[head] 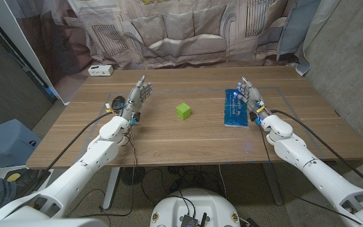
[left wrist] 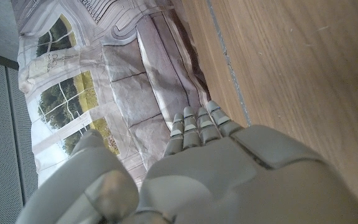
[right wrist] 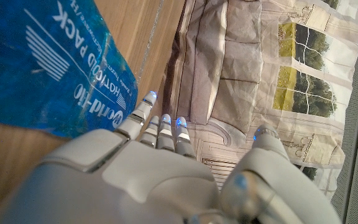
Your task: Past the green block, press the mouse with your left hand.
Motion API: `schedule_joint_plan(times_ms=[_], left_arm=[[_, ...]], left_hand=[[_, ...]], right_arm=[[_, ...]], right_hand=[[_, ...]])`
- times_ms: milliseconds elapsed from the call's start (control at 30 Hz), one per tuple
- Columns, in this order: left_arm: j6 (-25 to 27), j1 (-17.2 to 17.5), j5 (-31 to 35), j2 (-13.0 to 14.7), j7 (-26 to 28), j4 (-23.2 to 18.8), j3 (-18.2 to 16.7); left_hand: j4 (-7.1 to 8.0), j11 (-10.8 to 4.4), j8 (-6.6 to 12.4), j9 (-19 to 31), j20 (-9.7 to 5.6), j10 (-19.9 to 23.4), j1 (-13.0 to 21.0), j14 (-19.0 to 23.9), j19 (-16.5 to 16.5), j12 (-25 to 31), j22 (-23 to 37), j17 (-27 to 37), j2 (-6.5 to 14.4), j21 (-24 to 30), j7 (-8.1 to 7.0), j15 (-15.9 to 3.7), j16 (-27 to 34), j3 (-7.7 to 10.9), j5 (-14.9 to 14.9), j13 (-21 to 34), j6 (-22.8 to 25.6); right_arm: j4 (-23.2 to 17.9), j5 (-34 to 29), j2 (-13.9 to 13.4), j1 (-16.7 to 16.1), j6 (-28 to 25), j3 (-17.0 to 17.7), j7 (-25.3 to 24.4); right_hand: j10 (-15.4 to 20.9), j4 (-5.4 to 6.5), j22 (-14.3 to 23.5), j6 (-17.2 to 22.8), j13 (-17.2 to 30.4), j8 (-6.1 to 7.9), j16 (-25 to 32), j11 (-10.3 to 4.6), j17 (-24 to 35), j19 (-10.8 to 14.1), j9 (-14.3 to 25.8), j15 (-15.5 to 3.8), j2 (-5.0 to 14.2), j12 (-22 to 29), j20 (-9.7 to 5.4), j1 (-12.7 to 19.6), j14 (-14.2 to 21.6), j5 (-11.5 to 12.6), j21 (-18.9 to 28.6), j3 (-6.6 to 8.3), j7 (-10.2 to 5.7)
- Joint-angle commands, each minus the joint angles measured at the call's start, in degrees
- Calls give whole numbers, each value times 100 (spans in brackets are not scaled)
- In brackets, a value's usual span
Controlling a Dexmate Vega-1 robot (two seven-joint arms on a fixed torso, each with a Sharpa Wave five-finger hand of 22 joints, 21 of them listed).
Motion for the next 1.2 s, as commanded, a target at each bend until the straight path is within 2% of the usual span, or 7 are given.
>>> schedule_joint_plan(times_ms=[33,667,967,1200], left_arm=[[-78,192,370,250,357,-306,-87],[-562,340,562,441,299,-280,-271],[-606,470,738,569,483,-365,-378],[-702,603,816,584,617,-422,-448]], left_hand=[[-33,13,61,23,2,71,68,82,94,42,7,4,6,-22,-9,-3,40,33,44,-13,101],[-82,10,73,26,60,249,103,344,325,85,10,3,9,-53,8,-9,89,29,39,-132,260],[-107,-37,122,29,138,321,116,405,356,98,12,3,3,-102,-64,-28,80,23,35,-189,461],[-118,-53,123,30,146,368,123,452,367,108,13,2,5,-128,-47,-51,83,22,33,-217,511]], right_arm=[[-150,-58,-45,-141,25,22,-141],[-253,-53,-87,-263,21,79,-254],[-184,-144,-16,-194,135,24,-239],[-187,-159,-17,-140,117,16,-225]], right_hand=[[24,-11,26,13,12,39,21,20,10,18,15,25,30,27,12,37,11,26,-2,34,-23],[60,-23,27,16,6,30,26,12,-17,36,14,27,66,25,31,51,49,25,-46,37,-18],[82,-28,28,102,3,53,19,0,-35,44,14,13,80,20,39,47,47,22,-84,30,-93],[85,-29,28,75,2,37,18,-12,-43,45,14,9,90,15,41,45,53,21,-104,28,-61]])
